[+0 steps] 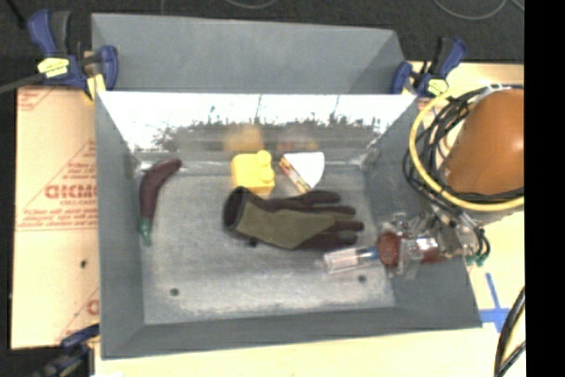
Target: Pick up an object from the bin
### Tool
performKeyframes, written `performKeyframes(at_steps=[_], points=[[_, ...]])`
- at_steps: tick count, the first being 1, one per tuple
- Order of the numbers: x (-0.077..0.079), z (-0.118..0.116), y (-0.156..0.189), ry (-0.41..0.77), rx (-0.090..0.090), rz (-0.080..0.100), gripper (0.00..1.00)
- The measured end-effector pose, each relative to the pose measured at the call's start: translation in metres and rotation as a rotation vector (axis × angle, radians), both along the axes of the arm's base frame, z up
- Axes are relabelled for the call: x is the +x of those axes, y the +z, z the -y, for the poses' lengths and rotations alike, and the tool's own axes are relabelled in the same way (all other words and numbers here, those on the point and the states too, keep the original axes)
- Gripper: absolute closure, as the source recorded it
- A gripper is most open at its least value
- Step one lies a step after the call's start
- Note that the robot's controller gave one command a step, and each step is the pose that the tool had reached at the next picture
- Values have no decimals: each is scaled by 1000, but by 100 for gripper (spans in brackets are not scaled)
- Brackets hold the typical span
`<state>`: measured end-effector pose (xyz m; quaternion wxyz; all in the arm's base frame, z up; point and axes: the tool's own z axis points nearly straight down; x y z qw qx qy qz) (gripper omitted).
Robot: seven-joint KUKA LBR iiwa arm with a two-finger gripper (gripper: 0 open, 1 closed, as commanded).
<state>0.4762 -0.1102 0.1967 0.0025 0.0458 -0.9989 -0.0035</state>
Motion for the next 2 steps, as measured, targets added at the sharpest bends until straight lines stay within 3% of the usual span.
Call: performKeyframes(at_steps=[1,2], points=[[0,0,0,-1,0,0,100],[2,-17,107,-47,0,2,100]])
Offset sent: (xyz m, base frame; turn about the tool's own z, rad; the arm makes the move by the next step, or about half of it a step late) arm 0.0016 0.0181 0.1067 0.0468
